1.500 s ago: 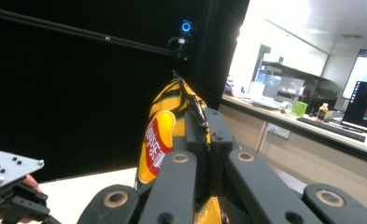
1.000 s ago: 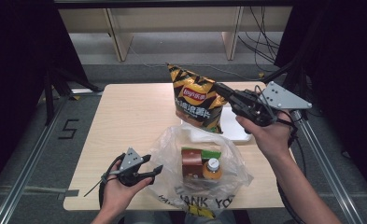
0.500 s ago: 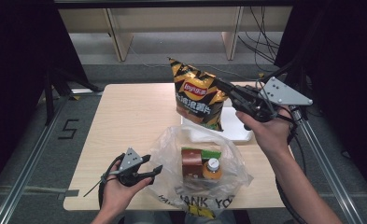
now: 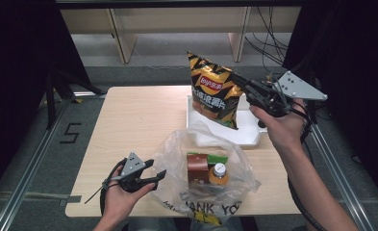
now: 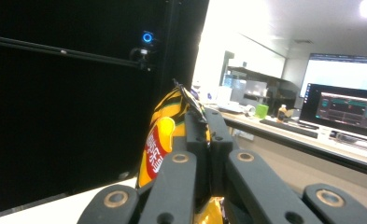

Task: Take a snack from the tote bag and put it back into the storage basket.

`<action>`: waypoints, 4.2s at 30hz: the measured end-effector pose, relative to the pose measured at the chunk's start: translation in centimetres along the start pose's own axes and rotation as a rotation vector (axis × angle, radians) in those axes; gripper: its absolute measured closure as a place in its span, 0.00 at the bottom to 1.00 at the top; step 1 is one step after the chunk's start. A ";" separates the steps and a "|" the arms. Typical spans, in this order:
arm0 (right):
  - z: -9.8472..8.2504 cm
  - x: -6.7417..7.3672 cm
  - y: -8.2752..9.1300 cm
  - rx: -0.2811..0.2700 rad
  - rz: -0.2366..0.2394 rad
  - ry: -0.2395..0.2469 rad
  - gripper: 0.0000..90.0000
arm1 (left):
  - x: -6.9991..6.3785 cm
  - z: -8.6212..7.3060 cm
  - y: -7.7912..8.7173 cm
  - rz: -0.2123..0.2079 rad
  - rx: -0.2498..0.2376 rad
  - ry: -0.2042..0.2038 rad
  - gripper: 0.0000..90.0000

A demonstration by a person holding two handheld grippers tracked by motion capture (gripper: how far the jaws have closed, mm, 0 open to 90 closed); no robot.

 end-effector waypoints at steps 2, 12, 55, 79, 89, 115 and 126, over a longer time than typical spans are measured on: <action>-0.1 -0.3 0.0 0.015 0.002 -0.013 1.00 | 0.0 0.0 0.0 0.001 -0.001 0.002 0.44; -0.8 -2.1 -0.8 0.051 -0.046 -0.025 1.00 | -0.1 0.0 0.1 -0.007 -0.006 0.003 0.44; -6.7 -7.2 -4.8 0.220 -0.112 -0.106 1.00 | 0.2 -0.6 0.4 -0.001 -0.004 0.034 0.44; -10.2 -8.6 -7.4 0.304 -0.111 -0.155 1.00 | 0.2 -0.8 0.6 0.009 0.004 0.037 0.44; -11.5 -8.4 -8.2 0.336 -0.105 -0.155 1.00 | 0.2 -0.9 0.7 0.013 0.001 0.045 0.44; -13.2 -9.9 -8.7 0.397 -0.124 -0.183 1.00 | 0.3 -1.0 0.5 0.014 0.010 0.032 0.44; -12.8 -9.6 -9.6 0.385 -0.112 -0.182 1.00 | 0.4 -1.0 0.6 0.011 0.005 0.036 0.44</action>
Point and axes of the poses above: each handheld gripper's, and its own axes: y roughly backward along the jaws, z roughly out of its top, x roughly to its left, the point moved 1 cm from there along -y, roughly forward along the jaws, and after that the axes turned 4 degrees about x, right-handed, at the moved point
